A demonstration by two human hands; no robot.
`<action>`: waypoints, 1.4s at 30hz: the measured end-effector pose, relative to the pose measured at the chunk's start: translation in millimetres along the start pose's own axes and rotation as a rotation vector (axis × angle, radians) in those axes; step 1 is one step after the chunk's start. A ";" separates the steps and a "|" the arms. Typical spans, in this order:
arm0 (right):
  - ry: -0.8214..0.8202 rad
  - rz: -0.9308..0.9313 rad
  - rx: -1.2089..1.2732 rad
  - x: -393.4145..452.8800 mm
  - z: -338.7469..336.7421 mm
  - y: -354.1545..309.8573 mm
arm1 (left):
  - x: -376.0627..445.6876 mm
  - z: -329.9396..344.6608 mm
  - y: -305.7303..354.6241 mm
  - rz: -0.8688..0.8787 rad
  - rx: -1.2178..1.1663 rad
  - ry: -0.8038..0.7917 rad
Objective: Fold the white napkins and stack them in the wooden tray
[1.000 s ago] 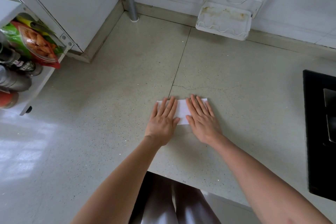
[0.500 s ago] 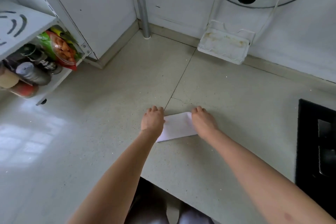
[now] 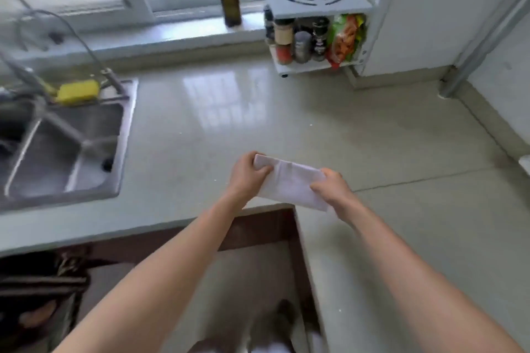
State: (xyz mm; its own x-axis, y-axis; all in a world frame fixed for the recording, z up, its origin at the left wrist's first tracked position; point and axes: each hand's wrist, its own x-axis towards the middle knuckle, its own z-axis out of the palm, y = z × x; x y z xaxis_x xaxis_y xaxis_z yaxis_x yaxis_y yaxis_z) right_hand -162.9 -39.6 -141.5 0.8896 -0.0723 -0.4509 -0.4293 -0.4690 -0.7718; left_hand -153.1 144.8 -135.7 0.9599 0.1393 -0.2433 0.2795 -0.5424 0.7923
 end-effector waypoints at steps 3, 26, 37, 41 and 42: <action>-0.271 -0.163 -0.097 -23.5 76.1 -59.6 | -37.5 -88.6 -52.7 -0.132 -0.093 0.237; -1.221 -0.779 -0.474 -600.0 680.3 -95.5 | -718.6 -394.1 -465.4 -0.886 -0.681 1.672; -1.297 -0.851 -0.527 -719.6 874.5 -123.3 | -805.5 -521.8 -582.8 -1.013 -0.469 1.680; -1.306 -0.971 -0.551 -743.7 928.6 -134.7 | -822.8 -563.9 -617.7 -1.056 -0.492 1.659; -1.307 -0.992 -0.553 -747.8 939.9 -136.5 | -826.9 -572.6 -628.9 -1.052 -0.483 1.647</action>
State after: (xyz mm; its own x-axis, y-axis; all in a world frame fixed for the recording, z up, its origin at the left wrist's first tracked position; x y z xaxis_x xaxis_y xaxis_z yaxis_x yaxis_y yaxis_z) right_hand -915.8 905.9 -120.3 -0.0637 0.9797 -0.1901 0.5080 -0.1321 -0.8512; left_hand -1110.2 845.1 -112.4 -0.5300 0.8243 -0.1989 0.3496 0.4261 0.8344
